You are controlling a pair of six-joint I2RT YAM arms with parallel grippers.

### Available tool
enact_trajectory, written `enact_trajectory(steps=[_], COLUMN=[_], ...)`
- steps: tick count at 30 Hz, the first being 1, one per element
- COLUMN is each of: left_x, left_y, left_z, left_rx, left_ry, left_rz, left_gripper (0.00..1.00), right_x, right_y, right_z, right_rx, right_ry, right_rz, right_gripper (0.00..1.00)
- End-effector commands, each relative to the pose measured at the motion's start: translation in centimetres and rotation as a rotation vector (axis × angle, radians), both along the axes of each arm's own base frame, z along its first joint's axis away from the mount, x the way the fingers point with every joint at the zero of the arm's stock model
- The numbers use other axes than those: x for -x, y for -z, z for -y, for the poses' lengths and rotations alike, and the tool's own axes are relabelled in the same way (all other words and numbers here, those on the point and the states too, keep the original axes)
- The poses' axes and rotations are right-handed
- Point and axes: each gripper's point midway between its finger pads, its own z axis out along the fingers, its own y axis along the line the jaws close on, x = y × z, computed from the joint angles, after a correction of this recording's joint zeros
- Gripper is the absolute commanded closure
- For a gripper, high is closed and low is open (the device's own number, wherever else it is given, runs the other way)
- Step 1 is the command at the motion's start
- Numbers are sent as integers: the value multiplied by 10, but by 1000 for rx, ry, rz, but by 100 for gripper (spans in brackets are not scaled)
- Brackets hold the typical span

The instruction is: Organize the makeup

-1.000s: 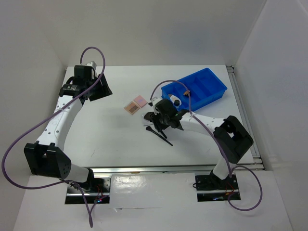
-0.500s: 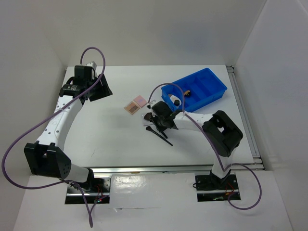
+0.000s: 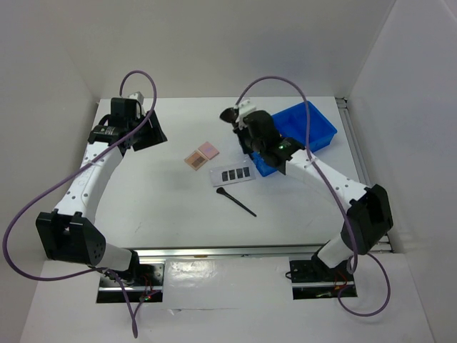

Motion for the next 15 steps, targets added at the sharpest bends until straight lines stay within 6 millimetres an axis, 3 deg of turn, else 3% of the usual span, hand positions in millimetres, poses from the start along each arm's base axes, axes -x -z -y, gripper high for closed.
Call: enact_trajectory(steps=[1, 5, 11, 14, 15], left_x=[-3, -3, -6, -8, -10], left_y=[-16, -17, -17, -17, -20], left_z=[1, 1, 1, 0, 0], left_rx=[6, 6, 6, 0, 0], left_ry=[12, 12, 12, 5, 5], left_rz=[62, 62, 62, 61, 70], left_gripper=[31, 31, 31, 31, 31], right_x=[-41, -79, -116, -126, -129], right_y=[-13, -4, 38, 56, 59], right_z=[47, 88, 139, 156, 153], right_rx=[73, 98, 135, 147, 144], right_ry=[128, 216, 297, 316, 307], right_rz=[87, 86, 27, -4, -10], right_gripper=[83, 83, 83, 83, 83])
